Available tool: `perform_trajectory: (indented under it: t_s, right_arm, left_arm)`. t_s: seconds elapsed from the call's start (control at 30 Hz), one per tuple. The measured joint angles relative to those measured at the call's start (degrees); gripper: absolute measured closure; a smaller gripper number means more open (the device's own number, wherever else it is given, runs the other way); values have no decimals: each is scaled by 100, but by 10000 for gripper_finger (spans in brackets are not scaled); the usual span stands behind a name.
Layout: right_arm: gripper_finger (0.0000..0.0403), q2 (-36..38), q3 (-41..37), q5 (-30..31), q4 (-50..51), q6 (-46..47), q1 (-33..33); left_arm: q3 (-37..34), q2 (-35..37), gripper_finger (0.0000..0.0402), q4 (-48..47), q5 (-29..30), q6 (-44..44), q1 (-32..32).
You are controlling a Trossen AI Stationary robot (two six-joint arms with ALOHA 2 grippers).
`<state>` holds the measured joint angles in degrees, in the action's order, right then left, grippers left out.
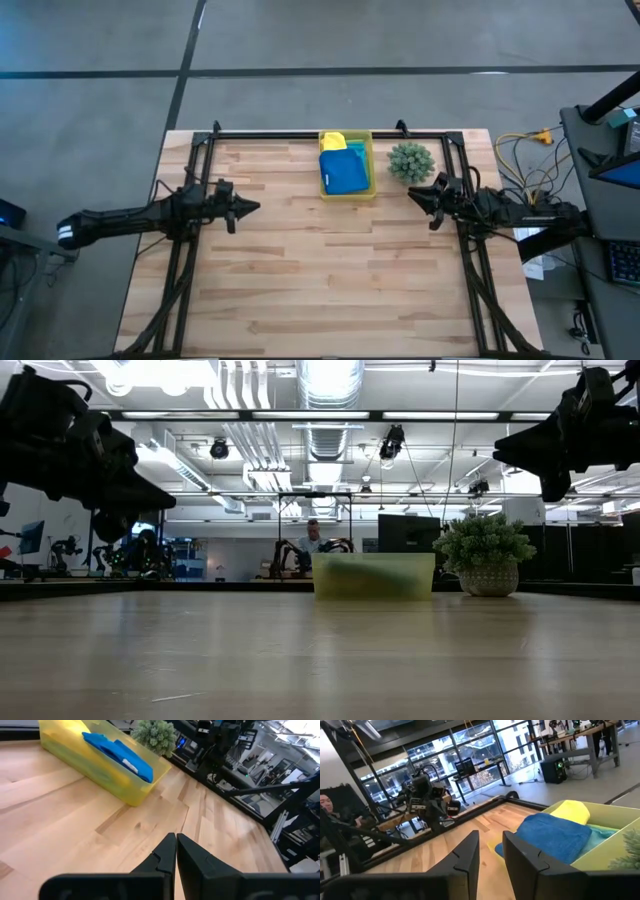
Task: Fold microfiber towels
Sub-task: Return to Home Position
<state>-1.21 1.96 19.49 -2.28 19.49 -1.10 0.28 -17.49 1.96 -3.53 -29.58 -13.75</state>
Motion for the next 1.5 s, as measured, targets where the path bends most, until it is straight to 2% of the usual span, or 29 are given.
perform_trajectory:
  t_s: [0.53, 1.5]
  right_arm:
    - [328, 0, 0, 1, -2, -1, 0]
    - [321, 0, 0, 1, -2, -2, 0]
  left_arm:
    - [-1, -276, 401, 48, 32, 2, -1]
    - [-1, -274, 402, 52, 34, 2, -1]
